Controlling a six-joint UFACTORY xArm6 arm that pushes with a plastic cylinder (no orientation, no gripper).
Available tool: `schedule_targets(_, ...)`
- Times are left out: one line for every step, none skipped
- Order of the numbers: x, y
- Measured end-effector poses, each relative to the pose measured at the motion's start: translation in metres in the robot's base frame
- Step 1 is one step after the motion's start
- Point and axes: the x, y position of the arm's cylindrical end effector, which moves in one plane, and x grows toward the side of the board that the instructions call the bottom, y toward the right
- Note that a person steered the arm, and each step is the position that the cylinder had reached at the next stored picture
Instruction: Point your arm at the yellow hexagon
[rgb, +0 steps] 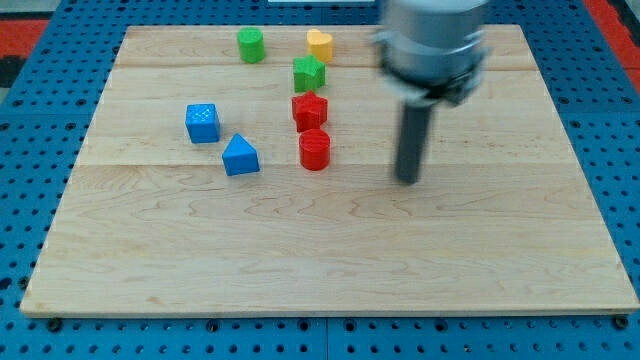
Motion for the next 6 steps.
schedule_targets(-0.093,0.043)
schedule_targets(-0.188,0.058)
schedule_targets(-0.244,0.029)
schedule_targets(-0.245,0.022)
schedule_targets(-0.245,0.022)
schedule_targets(-0.241,-0.002)
